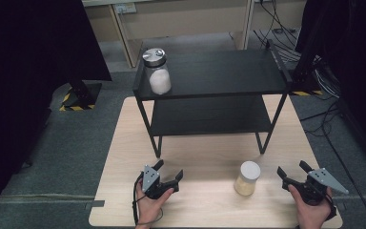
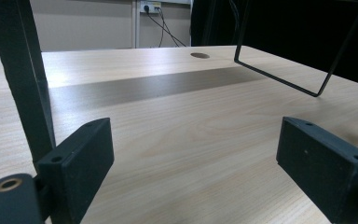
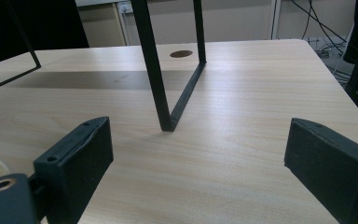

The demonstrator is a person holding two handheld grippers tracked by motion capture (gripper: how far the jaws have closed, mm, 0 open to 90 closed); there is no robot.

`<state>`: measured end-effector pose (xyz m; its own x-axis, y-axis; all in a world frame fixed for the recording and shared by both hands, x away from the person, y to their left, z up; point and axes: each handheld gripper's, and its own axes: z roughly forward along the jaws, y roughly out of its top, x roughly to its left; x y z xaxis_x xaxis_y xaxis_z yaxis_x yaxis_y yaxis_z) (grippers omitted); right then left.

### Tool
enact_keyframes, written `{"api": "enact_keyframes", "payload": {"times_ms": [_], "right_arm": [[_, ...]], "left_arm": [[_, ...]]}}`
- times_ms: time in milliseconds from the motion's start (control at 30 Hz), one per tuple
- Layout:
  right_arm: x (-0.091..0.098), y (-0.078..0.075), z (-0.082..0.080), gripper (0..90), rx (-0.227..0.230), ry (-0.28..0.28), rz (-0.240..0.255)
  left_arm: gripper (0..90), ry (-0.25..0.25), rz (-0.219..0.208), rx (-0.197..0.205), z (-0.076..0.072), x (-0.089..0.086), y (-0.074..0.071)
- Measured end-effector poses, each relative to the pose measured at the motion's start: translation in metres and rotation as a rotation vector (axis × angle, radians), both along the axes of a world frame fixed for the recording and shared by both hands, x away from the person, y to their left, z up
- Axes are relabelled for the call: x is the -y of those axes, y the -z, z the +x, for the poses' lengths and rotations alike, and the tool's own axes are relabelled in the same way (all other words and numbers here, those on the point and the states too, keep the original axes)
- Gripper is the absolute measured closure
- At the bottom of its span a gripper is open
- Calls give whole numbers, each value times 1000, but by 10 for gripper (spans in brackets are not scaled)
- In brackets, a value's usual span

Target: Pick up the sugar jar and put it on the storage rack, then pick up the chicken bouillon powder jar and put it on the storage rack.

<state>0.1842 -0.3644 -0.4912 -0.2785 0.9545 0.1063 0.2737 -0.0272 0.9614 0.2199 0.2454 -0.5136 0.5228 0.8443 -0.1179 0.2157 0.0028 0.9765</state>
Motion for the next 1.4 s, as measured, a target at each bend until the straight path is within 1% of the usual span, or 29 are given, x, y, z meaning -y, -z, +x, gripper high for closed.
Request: {"api": "enact_keyframes", "payload": {"times_ms": [167, 300, 600, 767, 933, 1000, 1133, 1267, 1400], "right_arm": [[-1, 0, 0, 81, 1, 1, -5], [0, 0, 0, 80, 2, 2, 1], [1, 1, -1, 81, 4, -2, 3], [2, 1, 0, 80, 2, -2, 11], [2, 2, -1, 80, 8, -3, 8], [2, 2, -2, 80, 9, -5, 20], [0, 2, -7, 78, 14, -27, 20], [-2, -2, -14, 78, 37, -51, 25], [-4, -6, -20, 78, 59, -101, 34]], "left_arm": [[104, 1, -5, 3, 0, -1, 1], [104, 2, -6, 4, 0, -1, 1], [105, 4, 6, 5, 0, 0, 0], [105, 3, 1, 9, -1, 0, 1], [105, 5, 0, 12, -1, -1, 1], [105, 4, -2, 11, -1, -1, 2], [104, 4, -3, 6, 0, -1, 1], [105, 4, 0, 10, -1, 0, 1], [104, 5, 0, 9, -1, -1, 1]]}}
